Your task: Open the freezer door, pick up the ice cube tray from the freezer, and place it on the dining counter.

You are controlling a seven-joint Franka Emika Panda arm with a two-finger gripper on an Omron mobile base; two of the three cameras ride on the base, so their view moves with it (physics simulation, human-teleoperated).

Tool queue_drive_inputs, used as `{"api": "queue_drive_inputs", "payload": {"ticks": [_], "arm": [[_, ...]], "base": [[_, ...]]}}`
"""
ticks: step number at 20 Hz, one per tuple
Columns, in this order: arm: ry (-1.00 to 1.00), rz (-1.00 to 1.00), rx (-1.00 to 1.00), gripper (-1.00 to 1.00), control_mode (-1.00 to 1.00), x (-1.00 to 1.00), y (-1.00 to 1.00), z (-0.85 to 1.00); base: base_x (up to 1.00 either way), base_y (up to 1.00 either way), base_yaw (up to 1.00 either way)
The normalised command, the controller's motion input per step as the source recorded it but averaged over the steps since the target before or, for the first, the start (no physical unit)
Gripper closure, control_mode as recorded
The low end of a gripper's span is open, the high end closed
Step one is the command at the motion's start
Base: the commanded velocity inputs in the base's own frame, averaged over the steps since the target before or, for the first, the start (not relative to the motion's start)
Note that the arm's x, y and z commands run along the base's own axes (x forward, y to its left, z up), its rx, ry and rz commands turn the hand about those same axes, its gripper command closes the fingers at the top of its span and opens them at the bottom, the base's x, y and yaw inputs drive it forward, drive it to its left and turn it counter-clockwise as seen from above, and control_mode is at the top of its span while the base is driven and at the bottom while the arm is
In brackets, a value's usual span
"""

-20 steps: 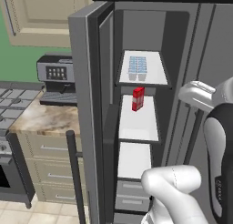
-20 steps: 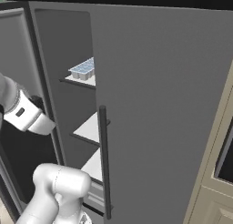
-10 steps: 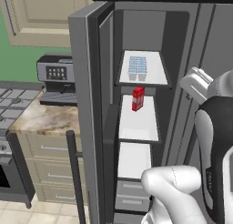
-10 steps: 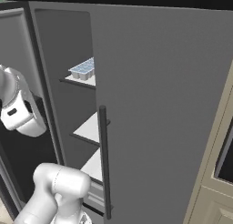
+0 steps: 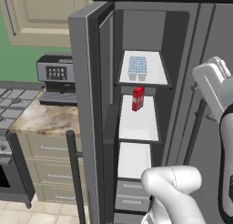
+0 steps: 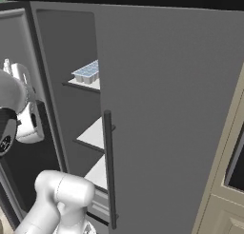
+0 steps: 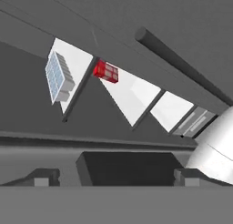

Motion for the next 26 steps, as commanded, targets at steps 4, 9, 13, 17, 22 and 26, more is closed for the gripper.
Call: {"api": "queue_drive_inputs", "payload": {"ticks": [4,9,13,17,22,26], "arm": [[-0.05,-0.04,0.14,-1.00,-1.00,0.26,0.09,0.03],[0.00,-0.07,0.14,-1.00,-1.00,0.56,0.00,0.04],[0.00,-0.08,0.12,-1.00,-1.00,0.48,0.00,0.04],[-0.04,-0.11,0.04,-1.00,-1.00,0.29,0.00,0.02],[-0.03,-0.11,0.01,-1.00,-1.00,0.35,0.00,0.00],[-0.01,-0.06,0.04,-1.00,-1.00,0.43,0.00,0.00]], "base": [[0.00,0.00,0.00],[0.00,0.00,0.00],[0.00,0.00,0.00],[0.00,0.00,0.00],[0.00,0.00,0.00],[0.00,0.00,0.00]]}}
